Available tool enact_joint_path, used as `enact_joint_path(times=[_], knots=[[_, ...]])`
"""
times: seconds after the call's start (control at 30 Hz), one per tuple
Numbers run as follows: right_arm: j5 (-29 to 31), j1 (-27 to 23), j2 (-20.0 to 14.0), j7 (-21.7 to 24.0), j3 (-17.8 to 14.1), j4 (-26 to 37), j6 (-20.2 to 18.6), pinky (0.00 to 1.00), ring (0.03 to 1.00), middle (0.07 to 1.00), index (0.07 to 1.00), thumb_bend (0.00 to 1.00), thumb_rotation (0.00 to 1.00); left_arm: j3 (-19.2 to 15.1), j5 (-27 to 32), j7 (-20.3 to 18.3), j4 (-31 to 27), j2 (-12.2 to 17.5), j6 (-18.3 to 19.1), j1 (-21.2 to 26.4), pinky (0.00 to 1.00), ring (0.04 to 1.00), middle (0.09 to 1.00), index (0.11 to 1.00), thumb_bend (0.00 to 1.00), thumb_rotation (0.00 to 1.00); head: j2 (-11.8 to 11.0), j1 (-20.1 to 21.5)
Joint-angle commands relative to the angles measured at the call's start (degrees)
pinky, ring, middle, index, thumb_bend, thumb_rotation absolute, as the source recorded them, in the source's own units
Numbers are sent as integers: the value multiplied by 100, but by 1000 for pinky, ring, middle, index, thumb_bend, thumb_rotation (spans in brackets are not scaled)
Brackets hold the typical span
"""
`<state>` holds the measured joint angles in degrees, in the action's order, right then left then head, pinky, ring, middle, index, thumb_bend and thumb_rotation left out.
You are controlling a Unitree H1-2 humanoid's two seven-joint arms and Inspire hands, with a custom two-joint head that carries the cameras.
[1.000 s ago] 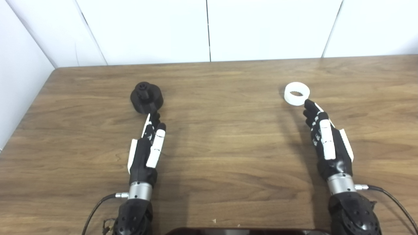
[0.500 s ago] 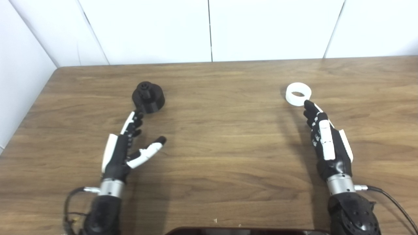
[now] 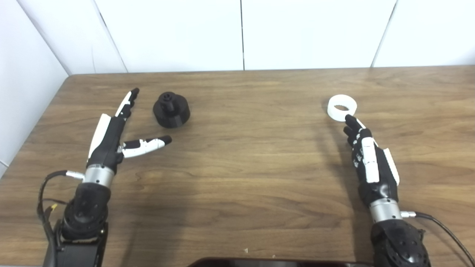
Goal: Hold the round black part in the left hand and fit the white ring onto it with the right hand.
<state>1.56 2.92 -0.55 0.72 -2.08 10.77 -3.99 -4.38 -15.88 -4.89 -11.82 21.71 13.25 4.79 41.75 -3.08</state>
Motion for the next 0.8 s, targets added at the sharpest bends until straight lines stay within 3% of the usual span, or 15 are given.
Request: enact_joint_path(times=[0.0,0.2,0.43,0.77], knots=[[32,171,108,-16,61,8,44,1000,944,937,889,464,987,21,-243,56,38,212,-23,366,869,947,975,972,931,242,-2,-7],[45,167,163,-54,86,-23,72,996,935,932,889,463,973,159,-703,181,383,244,95,675,895,963,969,955,931,233,-9,-10],[57,189,162,-111,101,-9,79,1000,936,929,888,491,966,239,-980,441,1019,307,-314,937,874,957,964,930,939,237,-23,10],[106,189,148,-108,107,-48,185,995,930,925,886,464,989,399,-1168,363,1641,534,-345,1282,869,958,961,940,981,182,-58,3]])
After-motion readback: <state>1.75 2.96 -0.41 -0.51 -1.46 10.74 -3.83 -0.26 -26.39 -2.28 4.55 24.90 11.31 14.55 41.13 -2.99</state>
